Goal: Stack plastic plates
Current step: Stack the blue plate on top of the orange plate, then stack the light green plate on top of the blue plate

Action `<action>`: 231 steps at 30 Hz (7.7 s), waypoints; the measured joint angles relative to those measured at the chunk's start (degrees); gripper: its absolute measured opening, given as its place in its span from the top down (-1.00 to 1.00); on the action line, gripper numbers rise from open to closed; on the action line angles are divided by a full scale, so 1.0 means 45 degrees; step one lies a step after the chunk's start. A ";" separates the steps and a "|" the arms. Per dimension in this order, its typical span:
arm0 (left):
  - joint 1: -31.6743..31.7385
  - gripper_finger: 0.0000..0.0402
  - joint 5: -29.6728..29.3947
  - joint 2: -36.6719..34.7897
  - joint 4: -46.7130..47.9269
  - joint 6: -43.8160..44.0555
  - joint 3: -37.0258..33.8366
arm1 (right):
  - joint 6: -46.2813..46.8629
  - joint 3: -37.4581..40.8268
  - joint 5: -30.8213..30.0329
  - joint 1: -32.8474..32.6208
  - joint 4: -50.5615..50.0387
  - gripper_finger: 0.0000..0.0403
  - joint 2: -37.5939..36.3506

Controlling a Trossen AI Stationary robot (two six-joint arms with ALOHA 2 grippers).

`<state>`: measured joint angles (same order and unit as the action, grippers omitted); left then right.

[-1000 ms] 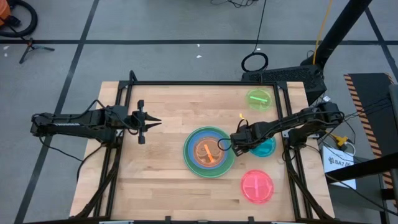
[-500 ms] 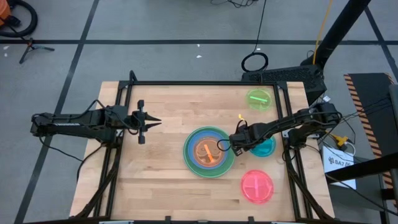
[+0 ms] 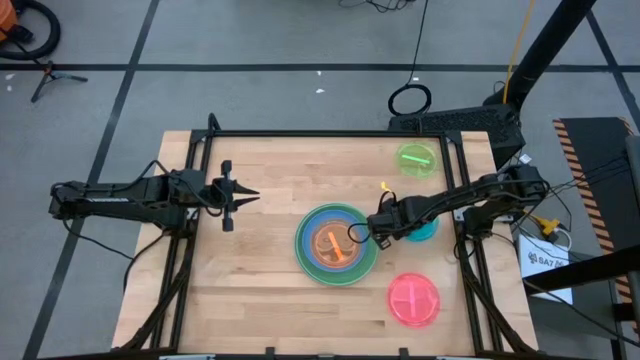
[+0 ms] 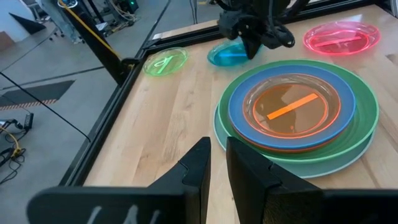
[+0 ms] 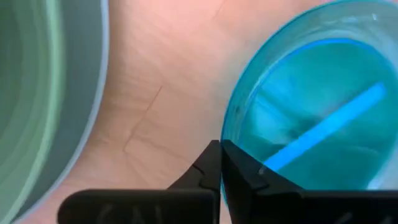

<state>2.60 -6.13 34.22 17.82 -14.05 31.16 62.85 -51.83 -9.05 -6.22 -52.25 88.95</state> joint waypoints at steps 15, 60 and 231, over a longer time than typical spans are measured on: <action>0.0000 0.70 0.0000 0.0000 -0.0013 -0.0006 0.0000 | -0.3873 -0.4832 -0.3369 0.0087 -0.2971 1.00 -0.0005; -0.0003 0.70 0.0003 0.0000 0.0041 0.0185 0.0000 | -0.9241 -0.5571 0.2773 -0.1477 0.3464 0.97 0.0005; 0.0001 0.70 -0.0007 0.0004 0.0366 0.0515 0.0000 | -0.9943 -0.0457 -0.2934 0.6979 0.5892 1.00 -0.0035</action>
<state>2.61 -6.16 34.23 19.46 -11.73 31.16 18.10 -53.89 -22.25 25.19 -25.74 88.79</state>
